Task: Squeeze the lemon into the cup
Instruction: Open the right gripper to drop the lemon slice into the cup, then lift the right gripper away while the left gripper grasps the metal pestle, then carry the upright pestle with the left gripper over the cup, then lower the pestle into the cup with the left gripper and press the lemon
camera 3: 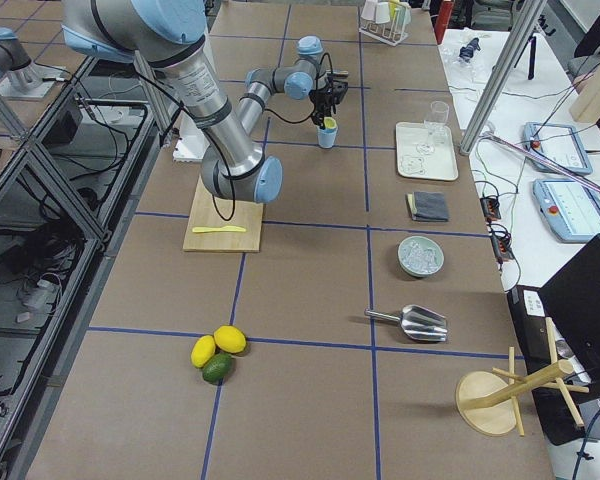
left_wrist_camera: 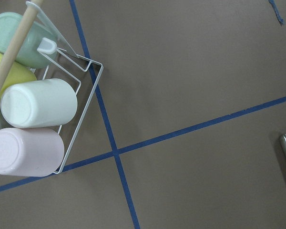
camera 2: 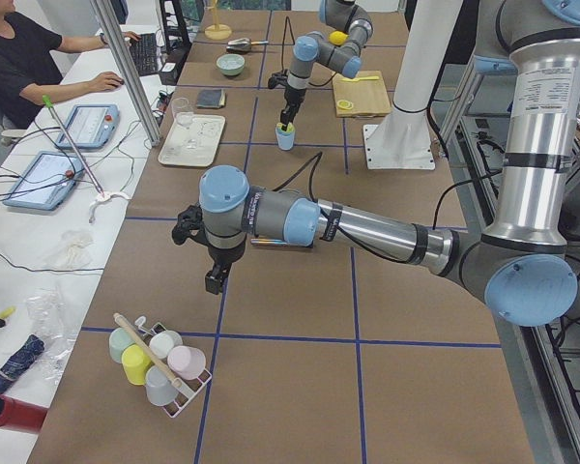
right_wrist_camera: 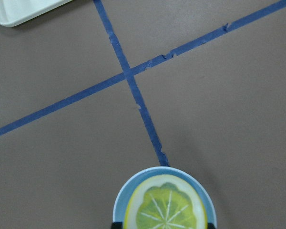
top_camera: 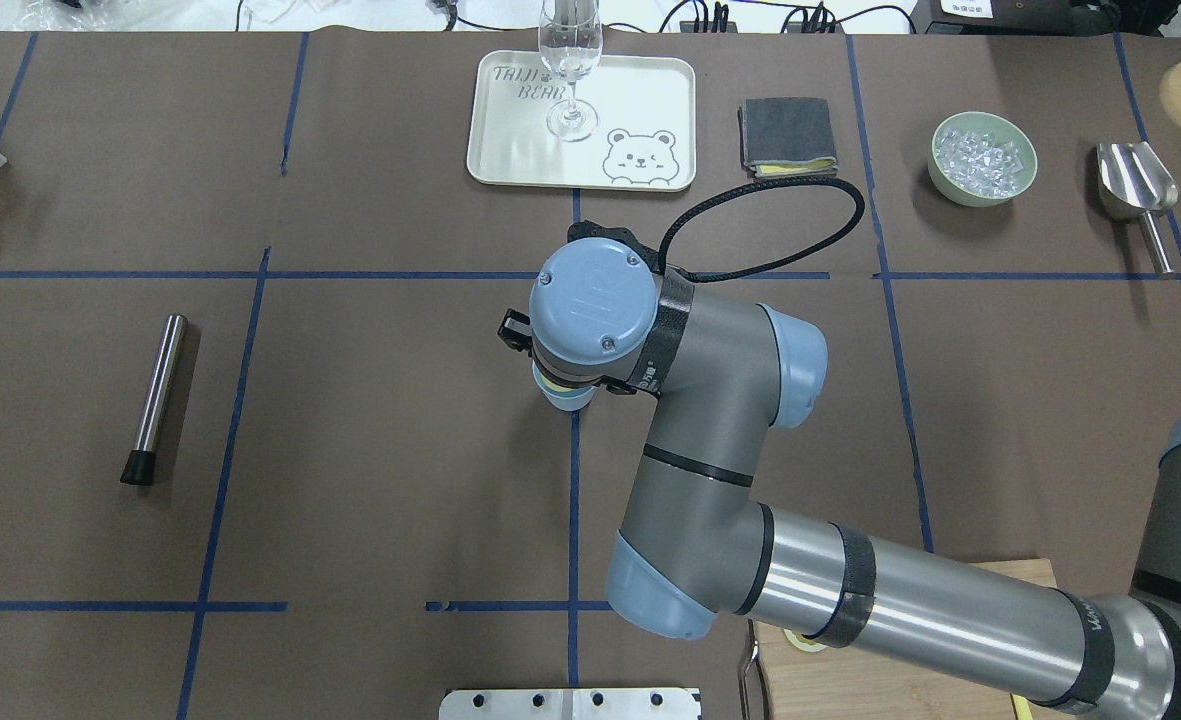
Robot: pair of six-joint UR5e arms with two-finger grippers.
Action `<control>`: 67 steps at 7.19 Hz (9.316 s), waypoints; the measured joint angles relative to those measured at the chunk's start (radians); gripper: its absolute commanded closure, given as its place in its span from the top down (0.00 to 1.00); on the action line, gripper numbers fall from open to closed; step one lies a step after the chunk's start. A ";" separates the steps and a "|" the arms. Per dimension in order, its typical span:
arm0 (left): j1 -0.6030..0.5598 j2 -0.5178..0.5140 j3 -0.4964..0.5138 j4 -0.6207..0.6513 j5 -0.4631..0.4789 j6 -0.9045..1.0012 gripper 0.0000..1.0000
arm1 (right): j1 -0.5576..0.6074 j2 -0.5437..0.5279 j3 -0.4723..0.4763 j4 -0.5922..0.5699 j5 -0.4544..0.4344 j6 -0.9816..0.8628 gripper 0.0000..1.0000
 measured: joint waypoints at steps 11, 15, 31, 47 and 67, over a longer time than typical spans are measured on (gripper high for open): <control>0.518 0.002 -0.027 -0.397 0.064 -0.822 0.99 | 0.226 -0.488 0.452 -0.064 0.187 -0.406 1.00; 0.666 -0.026 0.080 -0.499 0.188 -1.003 0.96 | 0.291 -0.561 0.458 -0.060 0.230 -0.534 1.00; 0.721 -0.319 -0.087 -0.384 0.379 -1.030 0.00 | 0.294 -0.577 0.463 -0.016 0.256 -0.532 1.00; 1.257 -0.569 0.114 -0.898 1.537 -0.890 0.00 | 0.509 -0.683 0.457 -0.016 0.386 -0.732 1.00; 1.295 -0.576 0.059 -0.976 1.528 -0.728 0.00 | 0.508 -0.683 0.451 -0.016 0.388 -0.736 1.00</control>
